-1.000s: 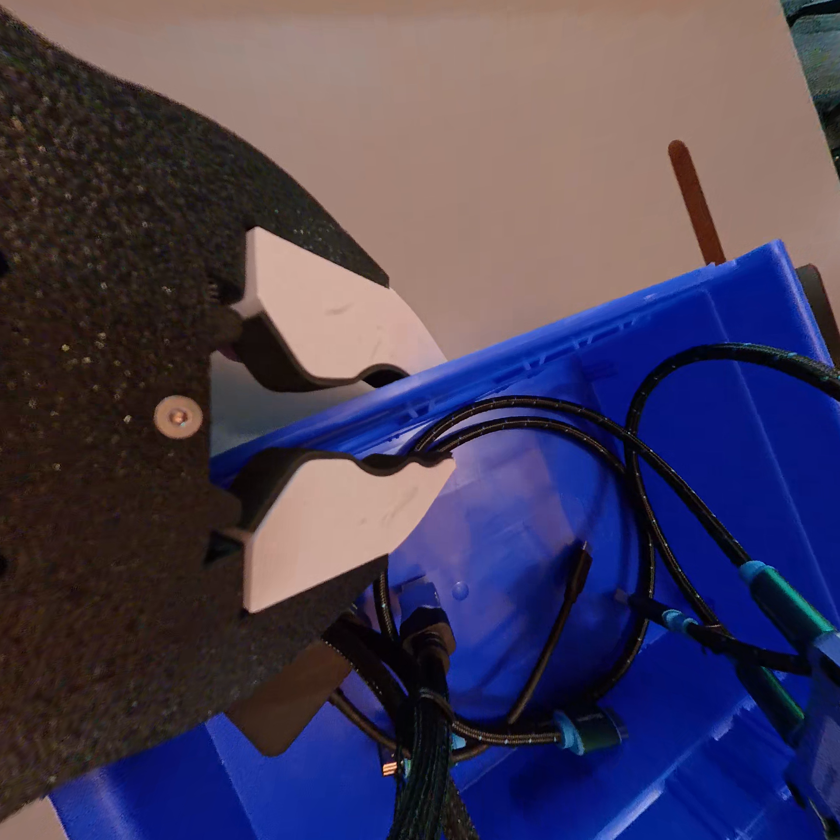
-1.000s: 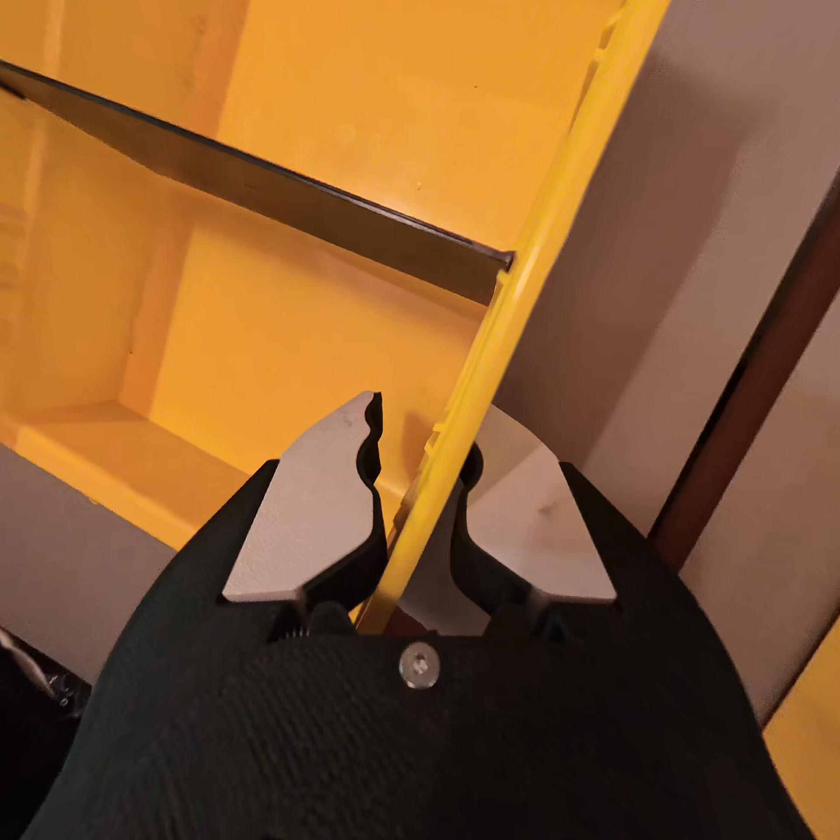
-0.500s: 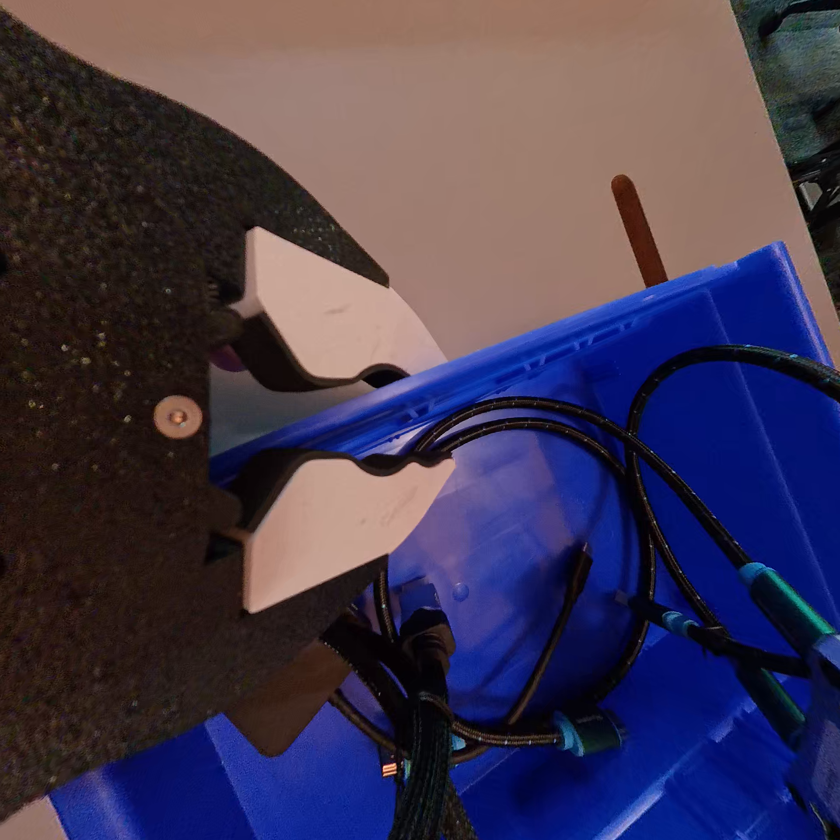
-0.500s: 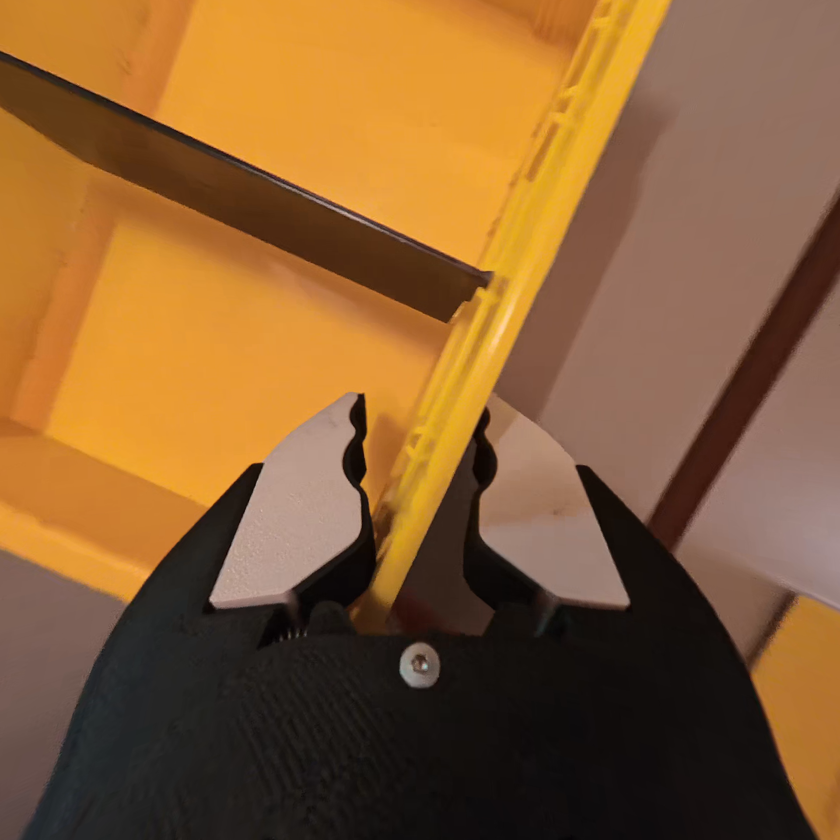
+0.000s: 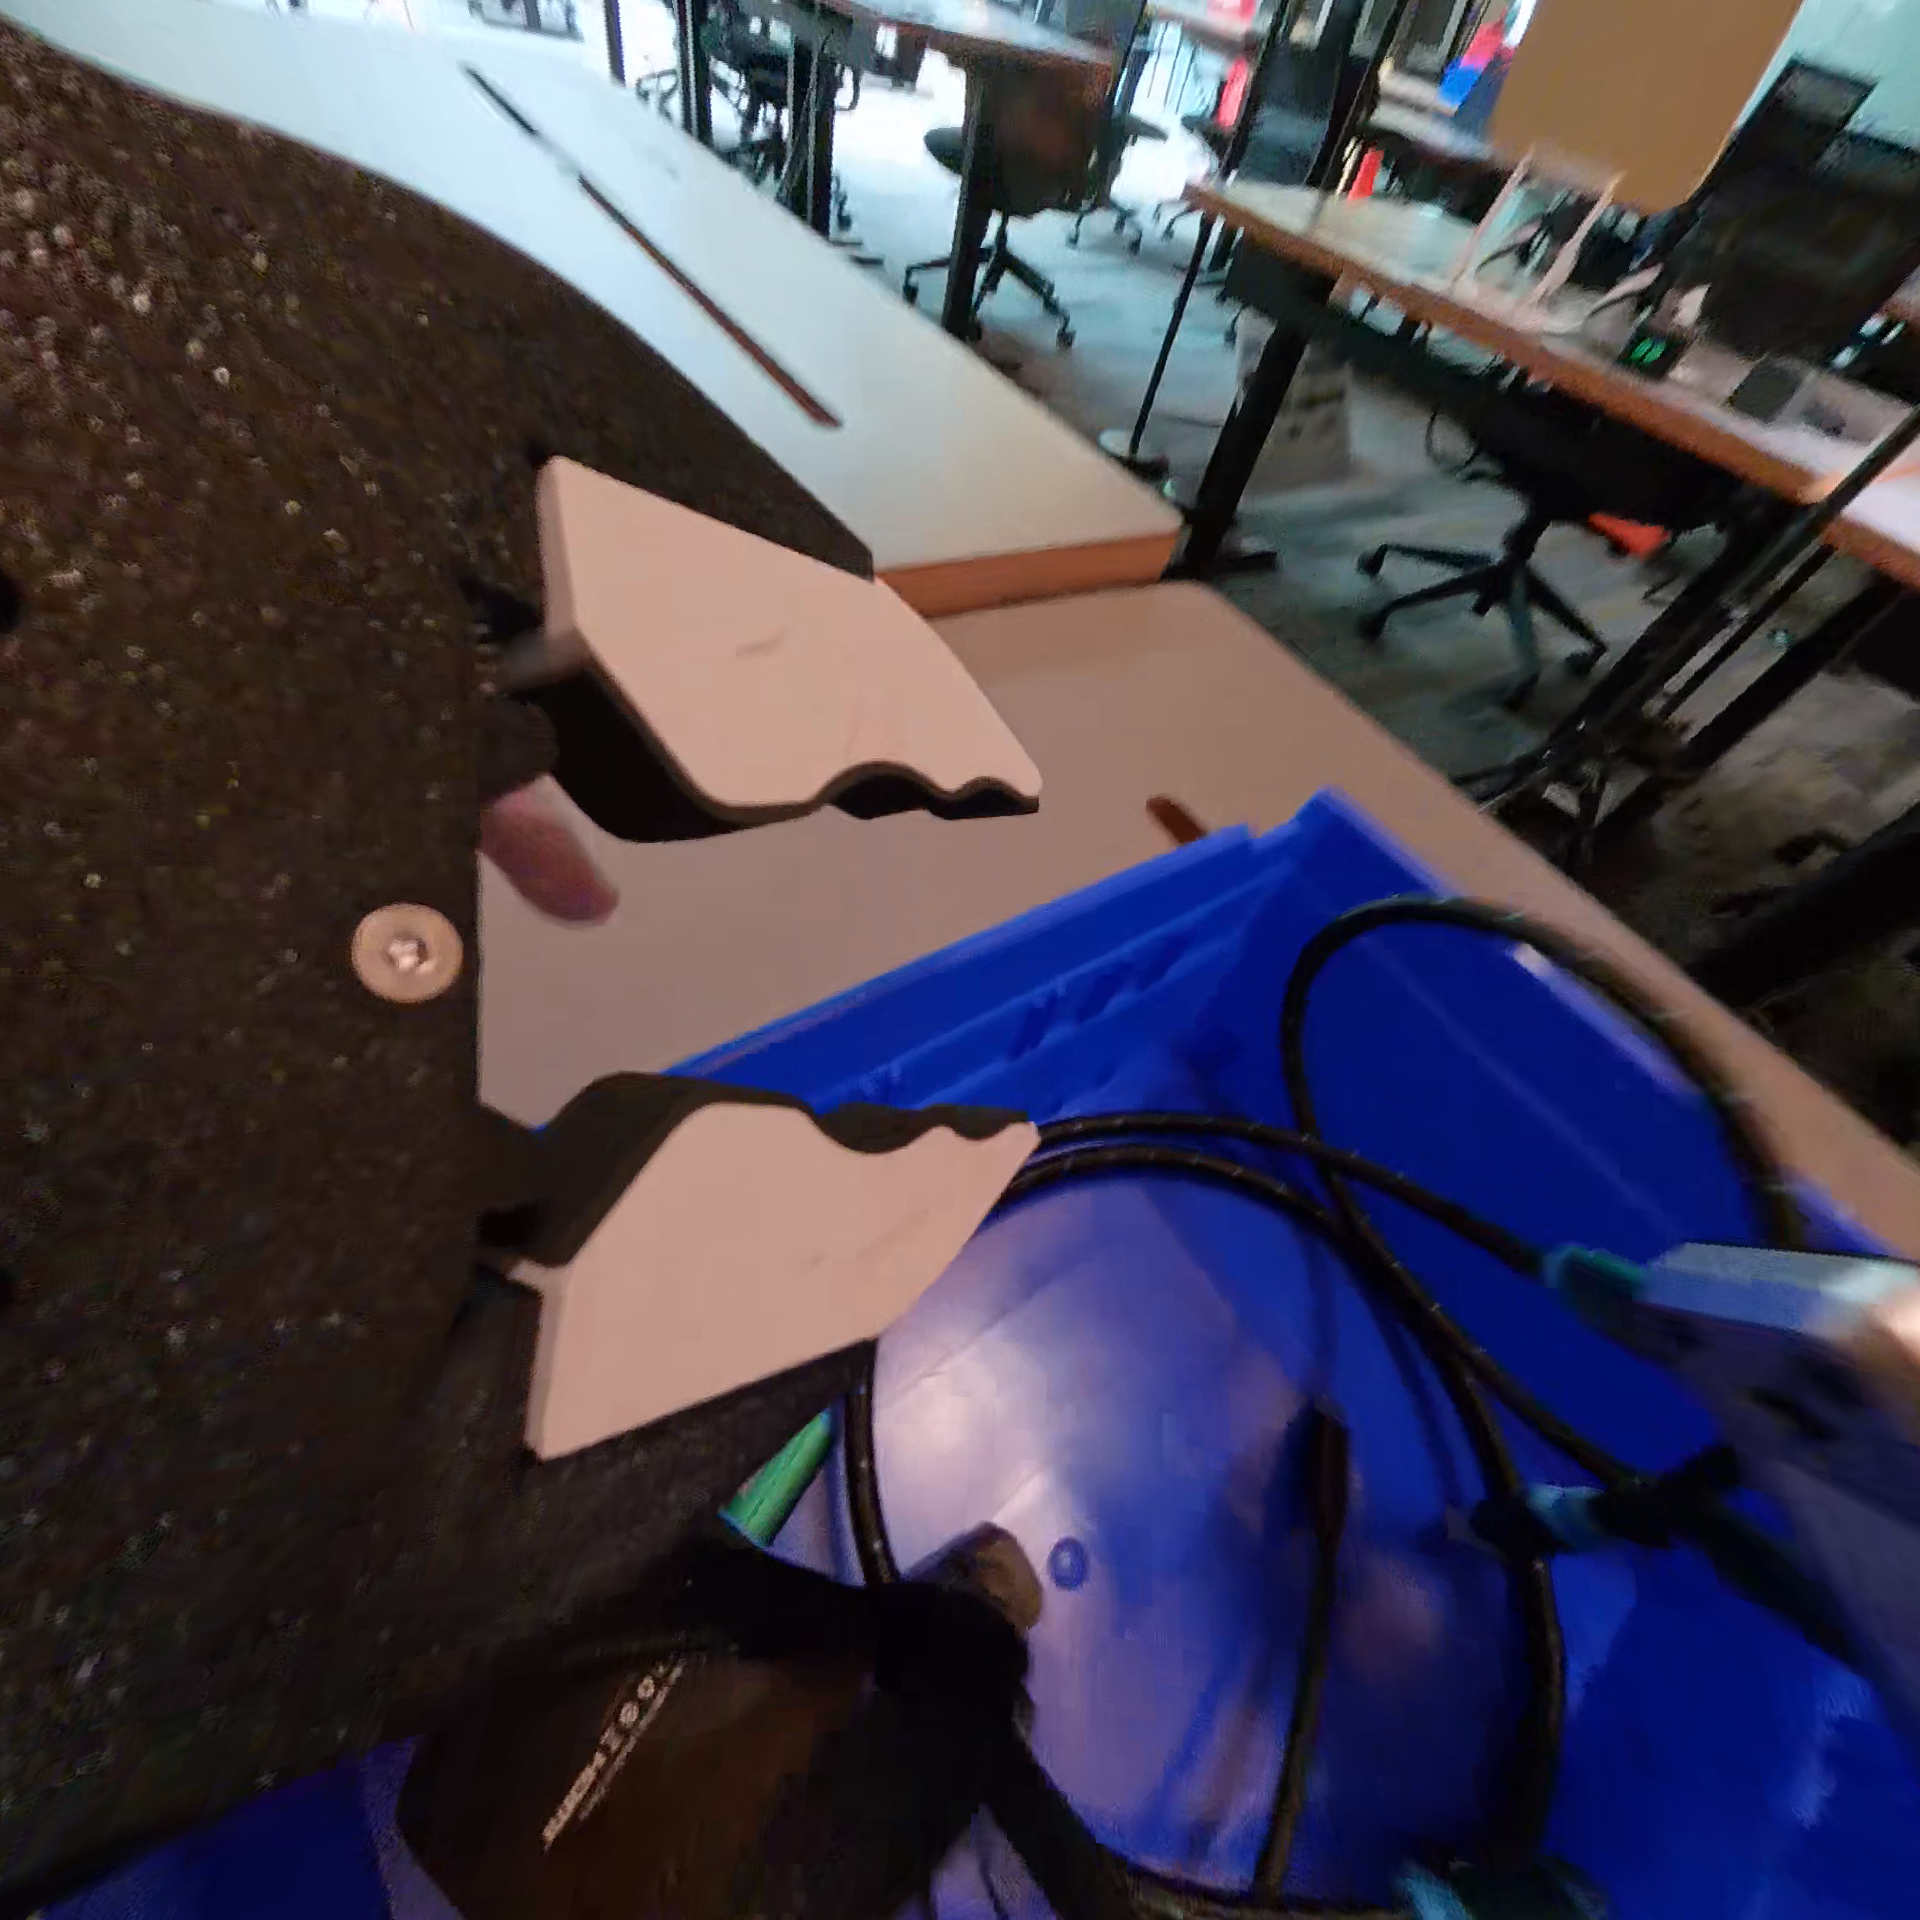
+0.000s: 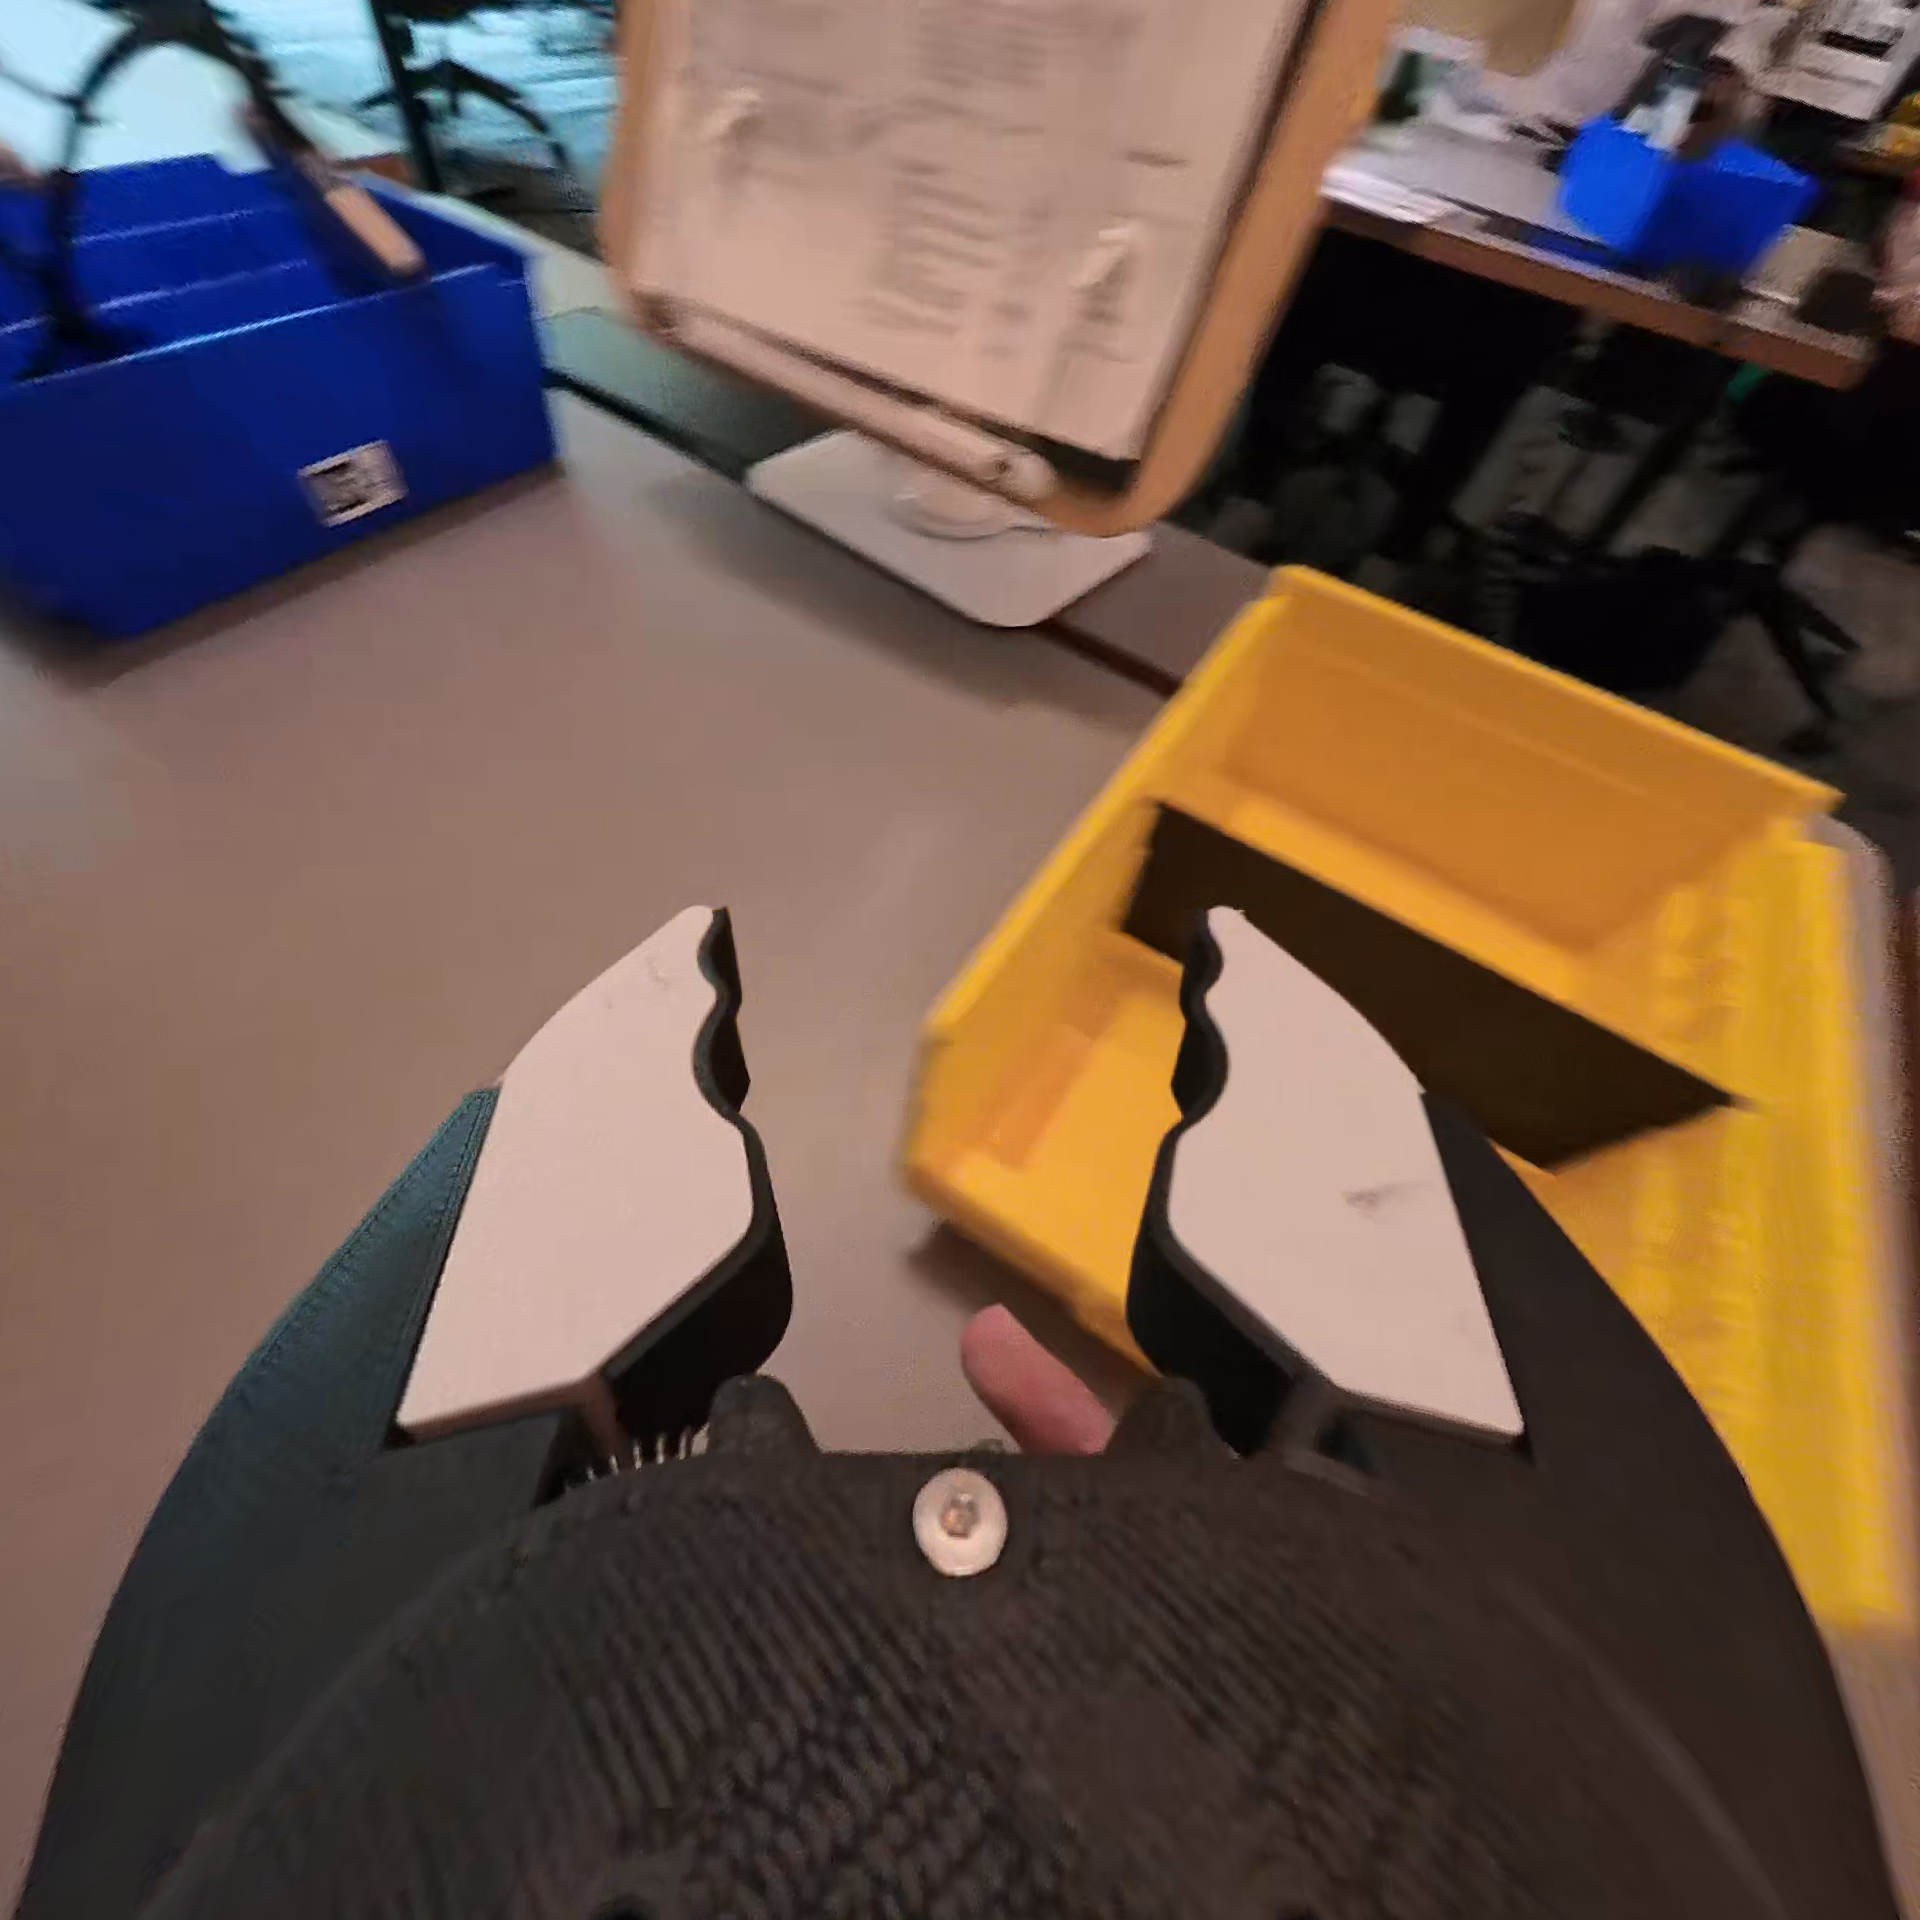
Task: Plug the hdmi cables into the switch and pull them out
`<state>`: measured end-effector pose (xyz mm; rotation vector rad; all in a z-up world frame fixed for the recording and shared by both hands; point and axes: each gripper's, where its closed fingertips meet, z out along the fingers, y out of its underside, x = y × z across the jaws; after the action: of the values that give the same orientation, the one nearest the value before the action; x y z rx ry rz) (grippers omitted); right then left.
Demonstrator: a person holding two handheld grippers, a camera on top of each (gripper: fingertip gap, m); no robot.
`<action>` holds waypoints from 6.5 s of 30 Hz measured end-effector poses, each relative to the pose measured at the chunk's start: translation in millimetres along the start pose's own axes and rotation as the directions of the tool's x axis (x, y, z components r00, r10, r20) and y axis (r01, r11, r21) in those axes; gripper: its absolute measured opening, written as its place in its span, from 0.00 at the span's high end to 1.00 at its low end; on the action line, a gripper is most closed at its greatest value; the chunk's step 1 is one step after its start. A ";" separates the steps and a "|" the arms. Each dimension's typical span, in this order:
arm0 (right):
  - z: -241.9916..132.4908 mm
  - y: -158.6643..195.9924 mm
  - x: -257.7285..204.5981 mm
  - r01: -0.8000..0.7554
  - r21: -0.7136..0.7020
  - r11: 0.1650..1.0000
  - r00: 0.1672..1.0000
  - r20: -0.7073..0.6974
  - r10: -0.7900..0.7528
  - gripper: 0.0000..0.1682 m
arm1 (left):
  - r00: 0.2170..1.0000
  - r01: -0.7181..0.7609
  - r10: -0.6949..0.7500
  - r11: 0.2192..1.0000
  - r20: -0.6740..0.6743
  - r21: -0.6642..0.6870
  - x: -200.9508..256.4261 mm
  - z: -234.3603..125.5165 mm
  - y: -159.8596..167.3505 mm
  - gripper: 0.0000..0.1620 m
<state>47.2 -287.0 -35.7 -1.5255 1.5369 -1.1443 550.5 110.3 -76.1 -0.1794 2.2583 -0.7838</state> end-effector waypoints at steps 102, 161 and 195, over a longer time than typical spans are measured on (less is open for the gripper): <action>-5.9 -46.4 -126.8 -0.980 0.168 0.107 0.199 0.815 0.545 0.96 | 0.909 0.306 -0.019 0.708 -0.416 0.636 351.3 -254.8 -185.7 0.61; -27.9 -56.4 -188.5 -0.980 0.164 0.115 0.200 0.840 0.505 0.95 | 0.990 0.080 0.064 0.495 -0.128 0.865 385.5 -285.0 -210.3 0.63; -20.4 -51.8 -188.4 -0.982 -0.162 -0.092 -0.186 0.878 0.441 0.95 | 0.950 0.225 0.116 0.387 -0.289 0.894 370.2 -299.5 -203.4 0.81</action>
<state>64.6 -94.2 -2.0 0.0190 0.8677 0.0431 57.8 -35.7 -12.9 0.4550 1.6955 -2.1269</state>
